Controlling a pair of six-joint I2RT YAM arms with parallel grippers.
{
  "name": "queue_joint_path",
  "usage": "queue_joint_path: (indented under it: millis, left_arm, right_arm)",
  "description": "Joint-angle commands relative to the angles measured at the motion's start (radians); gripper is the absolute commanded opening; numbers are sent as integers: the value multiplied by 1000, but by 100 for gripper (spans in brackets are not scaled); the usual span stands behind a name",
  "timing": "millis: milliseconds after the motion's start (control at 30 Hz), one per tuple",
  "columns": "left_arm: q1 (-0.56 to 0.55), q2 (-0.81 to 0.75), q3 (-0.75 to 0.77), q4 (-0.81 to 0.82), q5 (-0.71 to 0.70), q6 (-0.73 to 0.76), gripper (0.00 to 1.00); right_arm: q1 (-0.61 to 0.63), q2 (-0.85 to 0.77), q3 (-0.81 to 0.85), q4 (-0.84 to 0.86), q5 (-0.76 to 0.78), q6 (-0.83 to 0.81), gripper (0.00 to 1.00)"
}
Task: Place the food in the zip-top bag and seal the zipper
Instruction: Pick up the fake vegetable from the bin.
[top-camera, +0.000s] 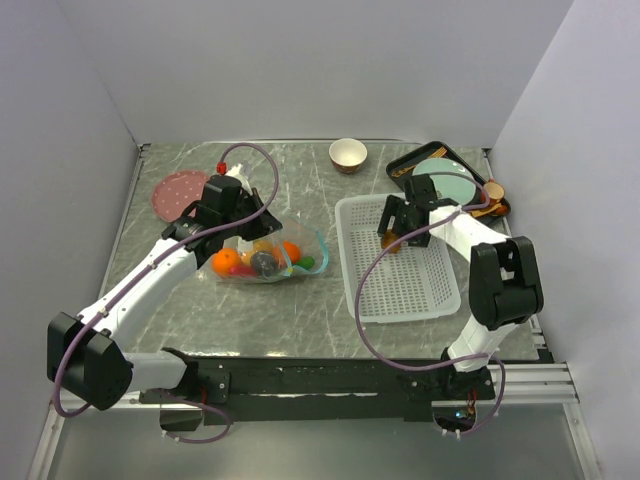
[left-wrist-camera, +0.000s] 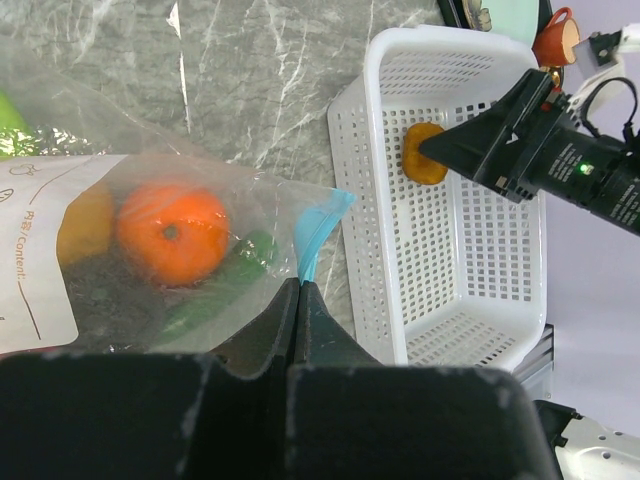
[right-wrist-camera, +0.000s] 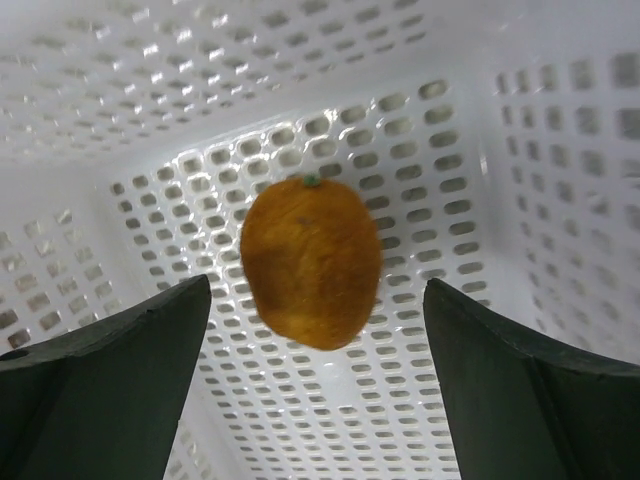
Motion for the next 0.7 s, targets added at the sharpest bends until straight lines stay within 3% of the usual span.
queue_joint_path:
  millis: [0, 367, 567, 600, 667]
  left_arm:
    - [-1, -1, 17, 9, -2, 13, 1]
    - [-1, -1, 12, 1, -11, 15, 1]
    - [-1, 2, 12, 9, -8, 15, 1]
    - [-1, 4, 14, 9, -10, 15, 1]
    - [-1, 5, 15, 10, -2, 15, 1]
  right_arm:
    - [5, 40, 88, -42, 88, -28, 94]
    - [5, 78, 76, -49, 39, -19, 80]
    - [5, 46, 52, -41, 21, -21, 60]
    - [5, 43, 50, -41, 16, -21, 51]
    - [7, 26, 46, -42, 16, -18, 47]
